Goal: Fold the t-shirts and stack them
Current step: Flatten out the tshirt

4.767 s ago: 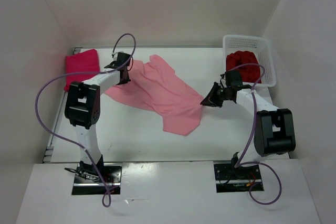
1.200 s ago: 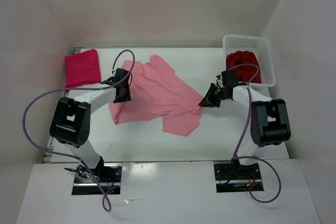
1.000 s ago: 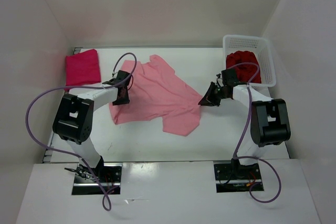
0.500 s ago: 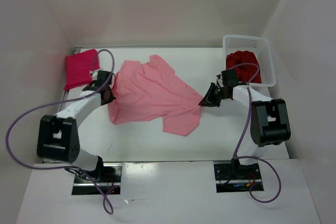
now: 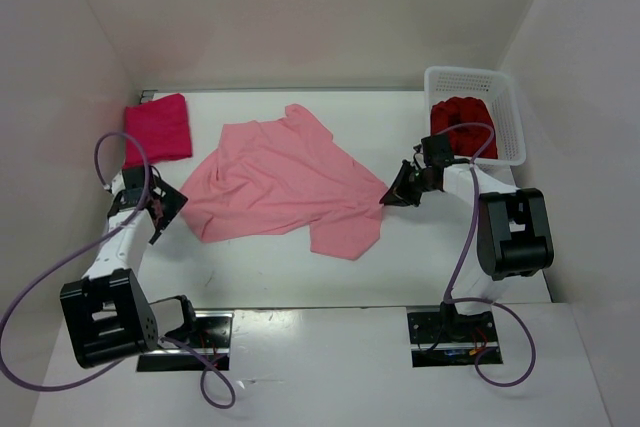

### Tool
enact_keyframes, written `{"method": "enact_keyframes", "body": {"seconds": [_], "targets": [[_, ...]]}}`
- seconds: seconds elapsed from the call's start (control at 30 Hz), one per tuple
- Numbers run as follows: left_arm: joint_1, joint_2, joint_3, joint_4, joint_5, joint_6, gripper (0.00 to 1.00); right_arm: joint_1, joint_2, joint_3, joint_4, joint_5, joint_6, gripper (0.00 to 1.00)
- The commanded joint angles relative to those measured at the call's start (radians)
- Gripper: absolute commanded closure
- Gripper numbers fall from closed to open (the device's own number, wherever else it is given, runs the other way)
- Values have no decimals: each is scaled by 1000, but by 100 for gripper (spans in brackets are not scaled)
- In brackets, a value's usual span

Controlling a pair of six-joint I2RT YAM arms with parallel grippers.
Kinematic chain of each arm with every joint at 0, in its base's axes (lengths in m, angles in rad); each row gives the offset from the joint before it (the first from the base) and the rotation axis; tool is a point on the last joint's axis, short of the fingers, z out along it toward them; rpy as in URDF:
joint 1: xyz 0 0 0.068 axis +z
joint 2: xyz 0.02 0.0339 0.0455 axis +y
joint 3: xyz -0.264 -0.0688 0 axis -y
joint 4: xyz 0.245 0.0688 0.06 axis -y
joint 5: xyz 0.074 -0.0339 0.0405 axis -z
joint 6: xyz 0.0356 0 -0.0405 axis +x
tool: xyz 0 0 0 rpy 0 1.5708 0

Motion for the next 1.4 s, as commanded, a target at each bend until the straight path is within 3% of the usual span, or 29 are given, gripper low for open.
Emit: {"method": "enact_keyframes", "body": {"seconds": [0.0,0.03,0.07,0.1,0.13,0.2,0.3,0.37,0.57,0.83,1.17,1.37], "targets": [[1,-31,53,10,58,15,4,9,-32,-10,9,-5,-16,90],[-29,-31,53,10,58,26,13,9,-32,-10,18,-5,-16,90],[-46,-31,53,10,58,38,41,9,-32,-10,18,-14,-16,90],[-67,-22,44,10,44,38,55,9,-32,-10,18,-14,-16,90],[-100,-22,44,10,29,38,64,9,-32,-10,18,-14,-16,90],[-231,28,62,10,-30,38,72,9,-23,-10,18,-23,-16,90],[-386,143,110,-21,-112,47,68,9,-23,-10,28,-32,-7,90],[-464,204,125,-45,-156,47,54,9,-23,-10,28,-32,-7,90],[-493,231,142,-65,-232,15,43,9,-41,-32,28,-32,14,90],[-493,194,131,-41,-307,4,43,9,-71,-53,48,-42,24,90],[-493,364,262,-82,-219,262,48,9,-98,-72,68,-51,53,90],[-460,354,314,-100,-210,379,44,9,-117,-72,78,-60,62,90]]}}
